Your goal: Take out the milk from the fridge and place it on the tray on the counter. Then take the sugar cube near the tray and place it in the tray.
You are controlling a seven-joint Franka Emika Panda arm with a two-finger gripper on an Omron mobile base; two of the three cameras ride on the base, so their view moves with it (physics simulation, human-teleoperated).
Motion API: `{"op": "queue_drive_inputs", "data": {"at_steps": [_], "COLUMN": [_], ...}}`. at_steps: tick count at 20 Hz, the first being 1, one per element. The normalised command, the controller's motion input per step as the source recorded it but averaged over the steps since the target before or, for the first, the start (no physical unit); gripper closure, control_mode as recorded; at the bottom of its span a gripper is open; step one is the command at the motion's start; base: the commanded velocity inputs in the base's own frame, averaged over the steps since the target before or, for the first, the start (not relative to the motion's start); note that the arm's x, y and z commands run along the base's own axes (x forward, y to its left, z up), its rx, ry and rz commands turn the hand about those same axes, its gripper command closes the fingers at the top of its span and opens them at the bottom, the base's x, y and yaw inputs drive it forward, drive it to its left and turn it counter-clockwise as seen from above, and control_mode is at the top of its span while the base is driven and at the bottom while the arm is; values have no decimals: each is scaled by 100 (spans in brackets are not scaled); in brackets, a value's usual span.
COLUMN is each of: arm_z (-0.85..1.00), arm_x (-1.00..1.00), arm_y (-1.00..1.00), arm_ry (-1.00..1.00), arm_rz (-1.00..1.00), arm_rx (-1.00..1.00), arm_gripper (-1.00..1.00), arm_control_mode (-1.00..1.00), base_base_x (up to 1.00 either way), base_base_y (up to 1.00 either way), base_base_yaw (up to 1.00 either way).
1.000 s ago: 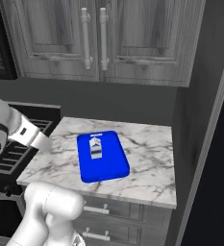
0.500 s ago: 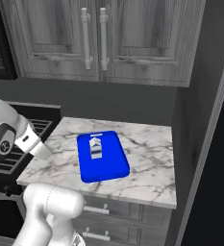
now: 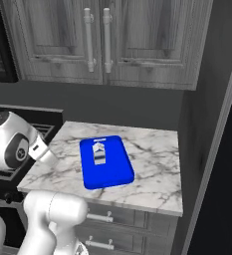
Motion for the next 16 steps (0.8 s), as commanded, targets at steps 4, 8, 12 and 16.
{"op": "queue_drive_inputs", "data": {"at_steps": [4, 8, 12, 16], "arm_z": [-57, -51, -38, -33], "arm_x": [41, 40, 36, 32], "arm_y": [6, 29, 33, 17], "arm_ry": [-1, 0, 0, -1], "arm_rz": [-5, -26, -44, -36], "arm_rx": [-5, -2, 0, -3], "arm_gripper": [-100, -100, -100, -100], "arm_control_mode": [-100, -100, -100, -100], "base_base_x": [0, 0, 0, 0], "base_base_y": [0, 0, 0, 0], "base_base_yaw": [0, 0, 0, 0]}}
